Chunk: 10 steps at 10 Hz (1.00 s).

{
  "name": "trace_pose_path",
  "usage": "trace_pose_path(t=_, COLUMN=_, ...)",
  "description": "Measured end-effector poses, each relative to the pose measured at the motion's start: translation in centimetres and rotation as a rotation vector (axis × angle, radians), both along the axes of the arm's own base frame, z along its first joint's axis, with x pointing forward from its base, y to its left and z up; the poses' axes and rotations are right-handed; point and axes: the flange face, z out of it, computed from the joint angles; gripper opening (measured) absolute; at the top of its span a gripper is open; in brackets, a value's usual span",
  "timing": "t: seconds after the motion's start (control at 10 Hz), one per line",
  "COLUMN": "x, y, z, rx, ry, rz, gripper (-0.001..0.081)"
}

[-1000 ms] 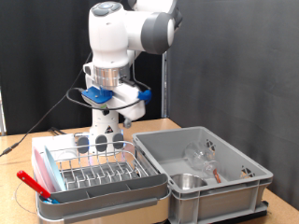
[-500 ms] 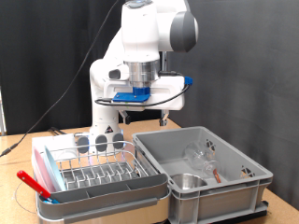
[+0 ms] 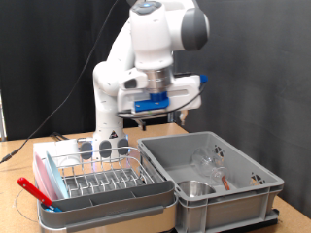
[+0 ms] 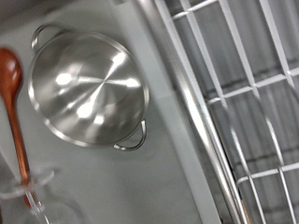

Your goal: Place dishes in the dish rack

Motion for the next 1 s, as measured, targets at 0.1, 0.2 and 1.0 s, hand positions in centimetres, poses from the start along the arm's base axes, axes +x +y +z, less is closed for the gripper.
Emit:
trace_pose_path(t=0.1, x=0.4, y=1.5, z=-0.2, rx=0.001, ry=-0.031, rz=0.113, gripper=0.0809)
trace_pose_path(t=0.2, x=1.0, y=3.4, z=-0.5, rx=-0.009, ry=-0.085, rz=0.228, gripper=0.0809)
trace_pose_path(t=1.0, x=0.3, y=11.2, z=-1.5, rx=0.091, ry=-0.096, rz=0.427, gripper=0.0809)
